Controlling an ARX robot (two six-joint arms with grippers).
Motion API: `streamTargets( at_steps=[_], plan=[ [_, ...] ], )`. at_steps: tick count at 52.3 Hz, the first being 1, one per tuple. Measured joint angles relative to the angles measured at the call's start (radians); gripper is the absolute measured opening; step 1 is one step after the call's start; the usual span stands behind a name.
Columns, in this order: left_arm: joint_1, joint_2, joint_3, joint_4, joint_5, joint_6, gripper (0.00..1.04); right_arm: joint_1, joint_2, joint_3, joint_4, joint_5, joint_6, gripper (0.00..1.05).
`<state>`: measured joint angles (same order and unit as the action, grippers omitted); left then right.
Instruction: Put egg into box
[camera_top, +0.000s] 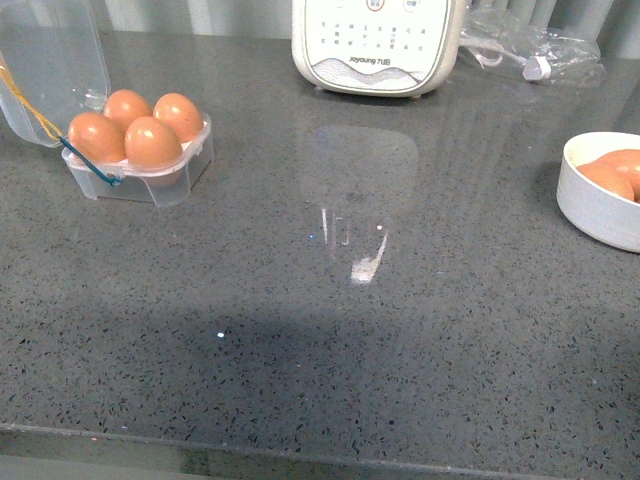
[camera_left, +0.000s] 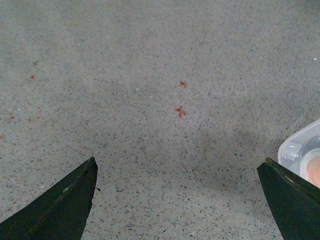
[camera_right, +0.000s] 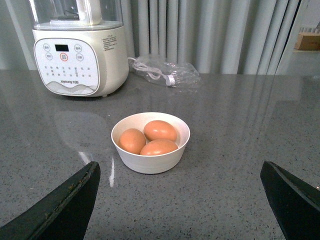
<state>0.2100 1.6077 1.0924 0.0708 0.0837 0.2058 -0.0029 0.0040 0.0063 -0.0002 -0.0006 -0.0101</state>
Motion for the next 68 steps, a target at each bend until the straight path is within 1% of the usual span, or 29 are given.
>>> streamTargets(
  at_steps=[3,28,33,38,41,48,53,58,68],
  plan=[
    [-0.017,0.028,0.000,0.029,-0.015,0.011,0.98,0.000,0.000,0.000,0.000,0.000,0.000,0.97],
    [-0.104,0.096,-0.018,0.109,-0.028,-0.003,0.98,0.000,0.000,0.000,0.000,0.000,0.000,0.97],
    [-0.135,0.088,-0.044,0.109,-0.011,-0.025,0.98,0.000,0.000,0.000,0.000,0.000,0.000,0.97],
    [-0.175,0.051,-0.072,0.092,0.019,-0.045,0.98,0.000,0.000,0.000,0.000,0.000,0.000,0.97],
    [-0.210,0.001,-0.095,0.062,0.055,-0.062,0.98,0.000,0.000,0.000,0.000,0.000,0.000,0.97],
    [-0.275,-0.104,-0.132,0.024,0.093,-0.068,0.98,0.000,0.000,0.000,0.000,0.000,0.000,0.97],
    [-0.304,-0.129,-0.151,0.001,0.089,-0.048,0.98,0.000,0.000,0.000,0.000,0.000,0.000,0.97],
    [-0.317,-0.129,-0.166,-0.017,0.064,-0.019,0.98,0.000,0.000,0.000,0.000,0.000,0.000,0.97],
    [-0.319,-0.162,-0.171,-0.056,0.055,0.010,0.98,0.000,0.000,0.000,0.000,0.000,0.000,0.97]
  ],
)
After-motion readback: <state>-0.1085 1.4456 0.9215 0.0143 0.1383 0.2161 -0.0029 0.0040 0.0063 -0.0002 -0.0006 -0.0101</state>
